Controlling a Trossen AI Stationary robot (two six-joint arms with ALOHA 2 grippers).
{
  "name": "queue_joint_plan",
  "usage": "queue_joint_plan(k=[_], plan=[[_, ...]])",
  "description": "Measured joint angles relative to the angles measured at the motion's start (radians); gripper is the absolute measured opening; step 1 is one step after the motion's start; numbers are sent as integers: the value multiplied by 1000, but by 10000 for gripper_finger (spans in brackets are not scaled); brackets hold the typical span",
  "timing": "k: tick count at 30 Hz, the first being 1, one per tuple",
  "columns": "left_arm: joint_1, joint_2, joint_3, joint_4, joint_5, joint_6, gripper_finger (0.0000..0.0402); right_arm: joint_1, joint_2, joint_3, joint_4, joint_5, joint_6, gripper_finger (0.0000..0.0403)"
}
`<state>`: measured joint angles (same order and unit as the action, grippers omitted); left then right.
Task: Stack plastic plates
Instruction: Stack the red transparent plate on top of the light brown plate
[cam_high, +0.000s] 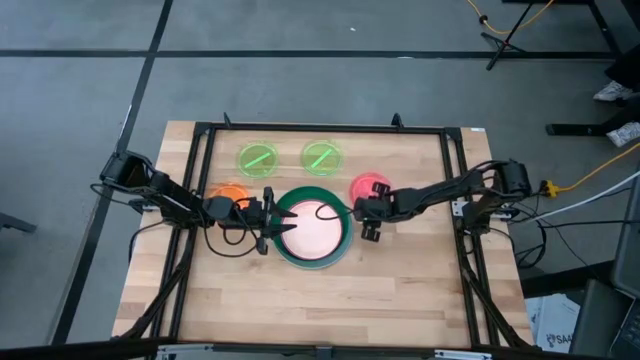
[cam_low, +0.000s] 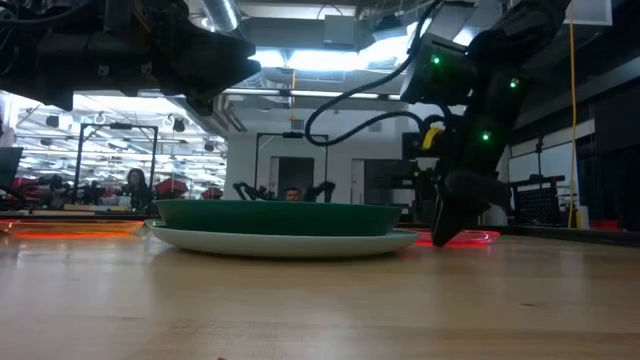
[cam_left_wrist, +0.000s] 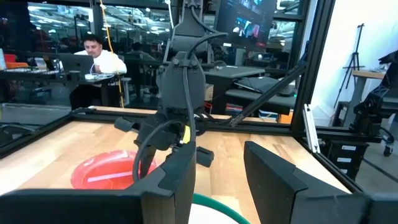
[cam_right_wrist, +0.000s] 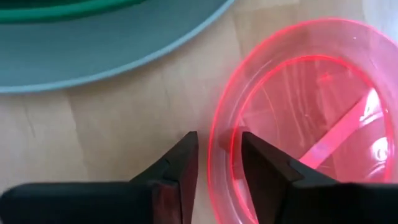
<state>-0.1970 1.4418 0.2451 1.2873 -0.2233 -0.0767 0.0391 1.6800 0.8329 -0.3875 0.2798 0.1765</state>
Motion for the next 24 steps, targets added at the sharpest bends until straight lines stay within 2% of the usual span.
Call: queue_joint_plan(k=[9,13,18,24], plan=[[0,0,0,-2,3,0,130,-1,6,0,-6,130,-1,92],[-2,0,0,-2,3,0,130,0,7,0,-6,127,-2,67],[-2,0,0,-2,-3,0,130,0,7,0,-9,127,-6,10],[-2,0,0,-2,-3,-1,130,0,7,0,-12,155,-29,10]])
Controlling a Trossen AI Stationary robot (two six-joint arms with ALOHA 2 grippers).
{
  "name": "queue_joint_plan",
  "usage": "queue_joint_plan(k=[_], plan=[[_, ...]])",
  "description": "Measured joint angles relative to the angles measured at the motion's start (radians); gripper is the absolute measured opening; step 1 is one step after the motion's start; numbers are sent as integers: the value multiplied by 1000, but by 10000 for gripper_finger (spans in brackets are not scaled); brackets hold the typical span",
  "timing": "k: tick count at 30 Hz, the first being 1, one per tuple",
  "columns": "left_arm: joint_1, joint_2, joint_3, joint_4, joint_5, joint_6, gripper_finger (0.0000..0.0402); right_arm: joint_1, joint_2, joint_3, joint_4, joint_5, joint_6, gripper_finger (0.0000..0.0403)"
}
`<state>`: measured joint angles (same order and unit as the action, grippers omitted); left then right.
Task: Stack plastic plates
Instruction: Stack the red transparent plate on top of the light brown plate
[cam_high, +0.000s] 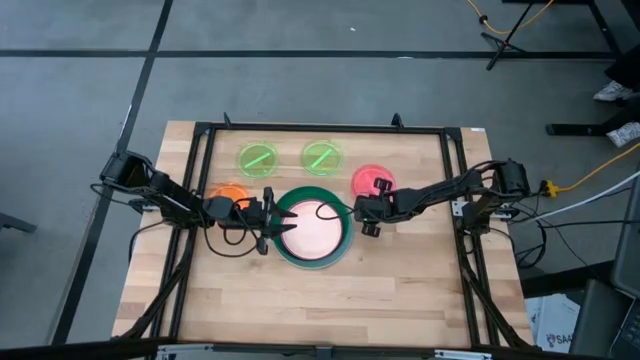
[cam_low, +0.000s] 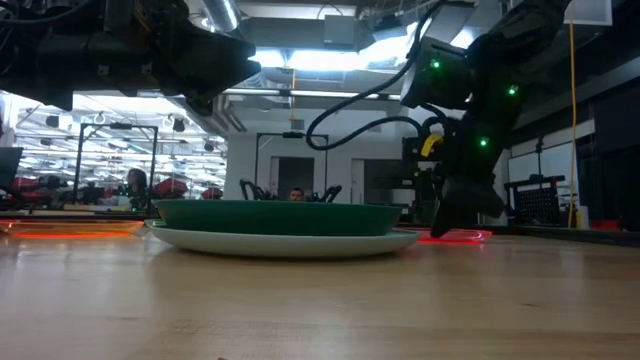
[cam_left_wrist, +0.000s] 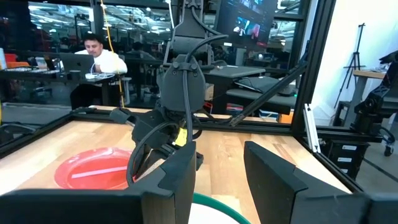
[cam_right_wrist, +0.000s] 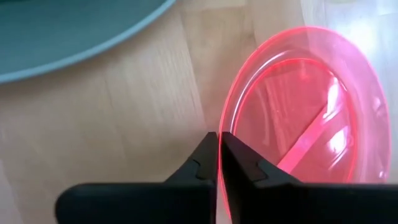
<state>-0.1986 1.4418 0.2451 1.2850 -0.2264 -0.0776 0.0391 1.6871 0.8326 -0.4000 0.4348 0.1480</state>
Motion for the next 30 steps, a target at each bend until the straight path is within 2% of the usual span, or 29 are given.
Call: queue_joint_plan(k=[8,16,24,30], plan=[[-5,0,0,1,-1,-21,130,4,-60,25,-40,0,-23,1],[-5,0,0,2,-8,-19,130,87,-108,109,-27,44,-67,1],[-11,0,0,59,-20,-25,130,171,-106,127,136,52,-211,0],[-12,0,0,71,-26,-25,130,204,-96,127,222,18,-311,0]])
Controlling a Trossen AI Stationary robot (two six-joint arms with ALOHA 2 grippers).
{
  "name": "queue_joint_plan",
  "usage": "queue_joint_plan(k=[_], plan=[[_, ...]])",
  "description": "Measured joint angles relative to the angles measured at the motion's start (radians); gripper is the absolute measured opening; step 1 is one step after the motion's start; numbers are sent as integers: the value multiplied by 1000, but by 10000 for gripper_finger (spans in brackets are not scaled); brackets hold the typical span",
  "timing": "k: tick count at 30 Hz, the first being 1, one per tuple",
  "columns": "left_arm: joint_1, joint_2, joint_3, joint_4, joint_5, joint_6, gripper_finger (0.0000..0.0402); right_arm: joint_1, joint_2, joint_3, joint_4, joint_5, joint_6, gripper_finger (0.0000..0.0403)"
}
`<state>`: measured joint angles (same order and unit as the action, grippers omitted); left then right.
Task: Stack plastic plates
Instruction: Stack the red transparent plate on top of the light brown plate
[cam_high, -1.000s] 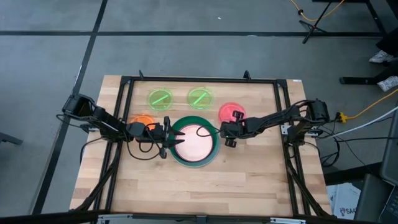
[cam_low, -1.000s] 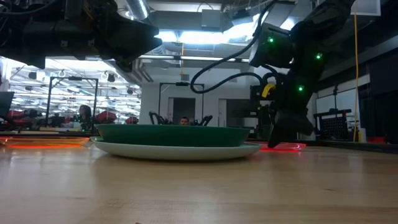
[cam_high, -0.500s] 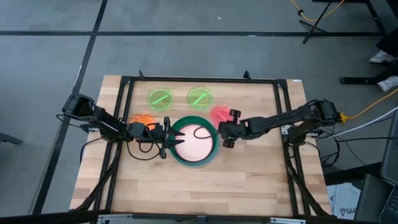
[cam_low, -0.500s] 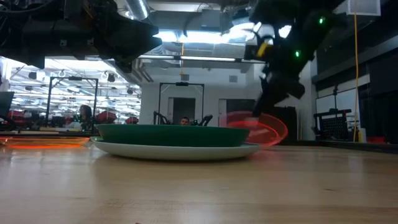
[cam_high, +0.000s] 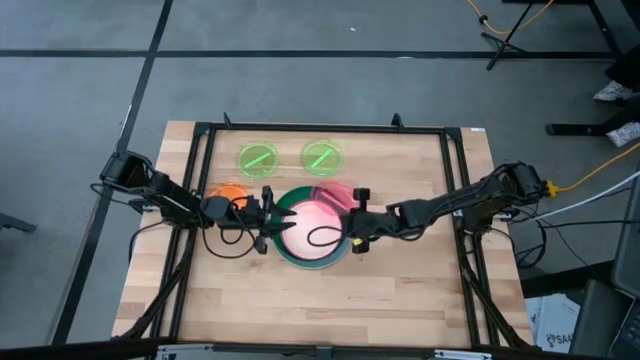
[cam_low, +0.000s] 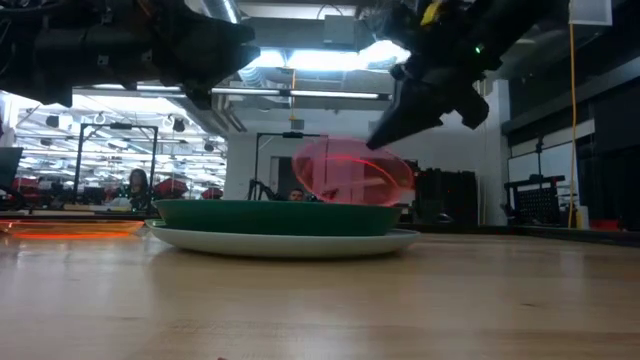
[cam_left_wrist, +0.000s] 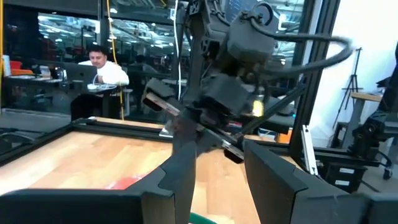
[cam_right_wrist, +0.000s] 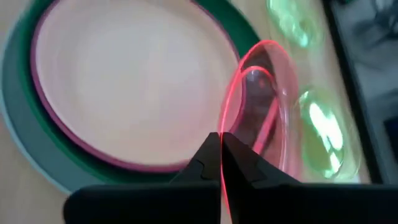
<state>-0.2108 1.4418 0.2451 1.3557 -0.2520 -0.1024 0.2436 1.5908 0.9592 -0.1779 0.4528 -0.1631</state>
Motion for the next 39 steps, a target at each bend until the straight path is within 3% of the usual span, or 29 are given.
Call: queue_joint_plan(k=[4,10,19,30,34,39], plan=[[0,0,0,3,0,0,130,21,22,0,103,-60,-105,0],[0,0,0,7,8,0,130,18,91,1,240,-213,-137,0],[-2,0,0,7,11,0,130,18,163,11,257,-263,-128,0],[-2,0,0,7,36,-1,130,18,182,11,286,-265,41,2],[-2,0,0,7,62,-1,130,18,194,10,288,-264,84,32],[-2,0,0,6,64,-1,130,18,202,10,349,-261,111,104]])
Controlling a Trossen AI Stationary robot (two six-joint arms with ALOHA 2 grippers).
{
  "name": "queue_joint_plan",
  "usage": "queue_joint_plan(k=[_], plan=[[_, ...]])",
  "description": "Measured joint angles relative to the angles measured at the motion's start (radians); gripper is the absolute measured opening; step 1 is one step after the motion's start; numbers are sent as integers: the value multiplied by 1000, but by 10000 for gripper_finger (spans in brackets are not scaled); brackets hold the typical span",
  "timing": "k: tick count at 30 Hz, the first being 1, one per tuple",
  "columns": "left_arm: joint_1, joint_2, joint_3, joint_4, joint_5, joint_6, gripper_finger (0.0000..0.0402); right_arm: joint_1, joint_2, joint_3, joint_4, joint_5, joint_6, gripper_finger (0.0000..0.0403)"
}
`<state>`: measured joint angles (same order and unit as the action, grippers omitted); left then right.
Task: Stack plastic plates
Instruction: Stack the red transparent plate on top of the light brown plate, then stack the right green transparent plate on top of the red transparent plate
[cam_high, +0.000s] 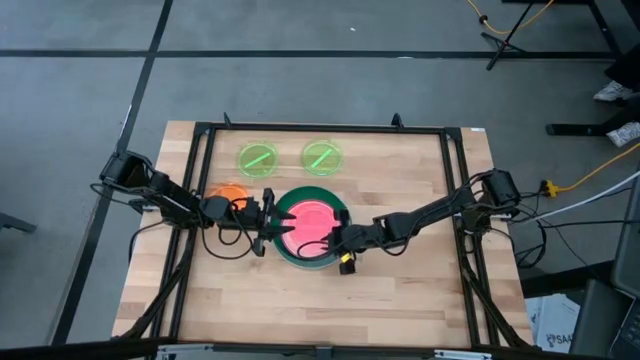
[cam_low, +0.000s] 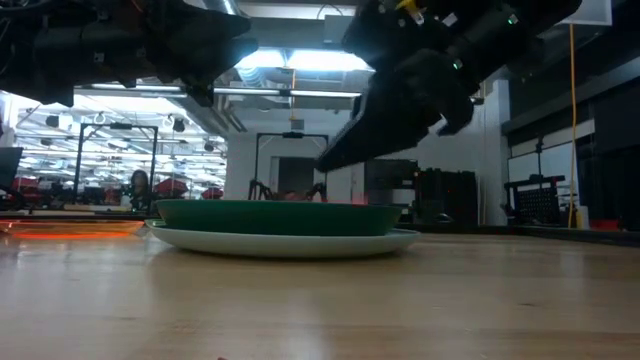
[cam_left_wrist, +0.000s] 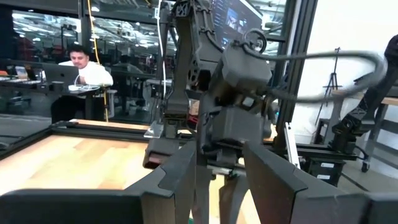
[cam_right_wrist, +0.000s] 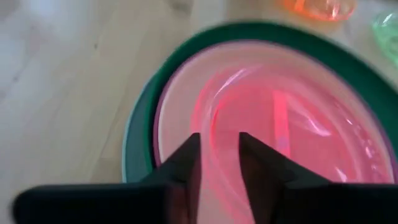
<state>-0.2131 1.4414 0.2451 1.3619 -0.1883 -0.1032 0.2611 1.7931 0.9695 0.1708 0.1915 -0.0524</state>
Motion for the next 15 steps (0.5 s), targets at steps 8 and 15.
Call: queue_joint_plan(k=[8,15], plan=[[0,0,0,-7,-3,0,130,-5,-92,0,-5,183,-76,168],[0,0,0,-9,-8,-1,130,-76,-180,0,-92,336,-77,170]])
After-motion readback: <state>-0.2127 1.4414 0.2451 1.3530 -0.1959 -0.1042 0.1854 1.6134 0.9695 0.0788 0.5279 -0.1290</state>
